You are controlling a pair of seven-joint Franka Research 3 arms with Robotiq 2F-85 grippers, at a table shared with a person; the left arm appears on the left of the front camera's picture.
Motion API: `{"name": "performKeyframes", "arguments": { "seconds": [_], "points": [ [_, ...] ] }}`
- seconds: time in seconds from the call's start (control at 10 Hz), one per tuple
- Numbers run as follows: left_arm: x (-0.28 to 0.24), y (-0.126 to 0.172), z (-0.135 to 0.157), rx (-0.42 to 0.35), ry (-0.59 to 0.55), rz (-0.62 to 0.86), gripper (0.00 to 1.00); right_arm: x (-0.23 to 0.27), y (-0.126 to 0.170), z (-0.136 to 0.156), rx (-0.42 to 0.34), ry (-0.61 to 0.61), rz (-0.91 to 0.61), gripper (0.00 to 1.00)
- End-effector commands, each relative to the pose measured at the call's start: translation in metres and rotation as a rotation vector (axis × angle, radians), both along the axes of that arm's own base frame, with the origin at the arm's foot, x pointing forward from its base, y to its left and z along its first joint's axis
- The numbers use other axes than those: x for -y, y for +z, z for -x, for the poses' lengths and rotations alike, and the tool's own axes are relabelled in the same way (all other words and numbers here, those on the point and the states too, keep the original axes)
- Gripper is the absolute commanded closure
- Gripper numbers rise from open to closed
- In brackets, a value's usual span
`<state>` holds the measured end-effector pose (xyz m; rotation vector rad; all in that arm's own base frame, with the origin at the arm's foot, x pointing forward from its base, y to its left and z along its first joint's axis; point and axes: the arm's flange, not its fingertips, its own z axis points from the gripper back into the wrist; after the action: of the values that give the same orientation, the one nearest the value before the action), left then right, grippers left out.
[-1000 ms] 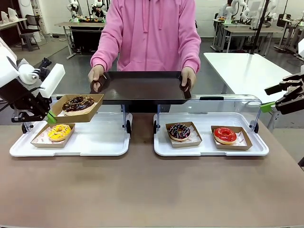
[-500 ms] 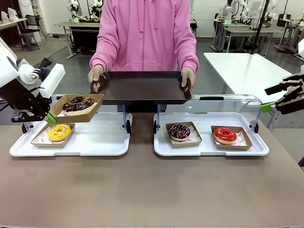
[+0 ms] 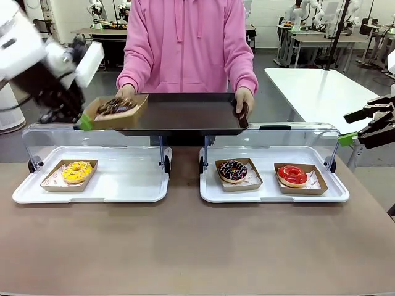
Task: Provide the desired donut to the person.
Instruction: Place the picked Paper togo box onto the Handle tray extended by the person.
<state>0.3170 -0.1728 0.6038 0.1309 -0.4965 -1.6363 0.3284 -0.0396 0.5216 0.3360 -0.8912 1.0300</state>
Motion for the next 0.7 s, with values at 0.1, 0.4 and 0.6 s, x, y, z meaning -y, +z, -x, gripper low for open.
{"name": "performKeyframes", "arguments": {
  "seconds": [0.1,0.4,0.6],
  "points": [
    [0.04,0.026,-0.059,-0.042,0.135,0.047,0.99,-0.002,0.0,-0.003,-0.001,-0.002,-0.025,0.0],
    [0.072,0.01,-0.123,-0.065,0.226,-0.012,0.99,-0.002,0.0,-0.003,-0.001,-0.002,-0.025,0.0],
    [0.08,-0.015,-0.156,-0.073,0.218,-0.05,0.99,-0.002,0.0,-0.003,-0.001,-0.002,-0.025,0.0]
  ]
}}
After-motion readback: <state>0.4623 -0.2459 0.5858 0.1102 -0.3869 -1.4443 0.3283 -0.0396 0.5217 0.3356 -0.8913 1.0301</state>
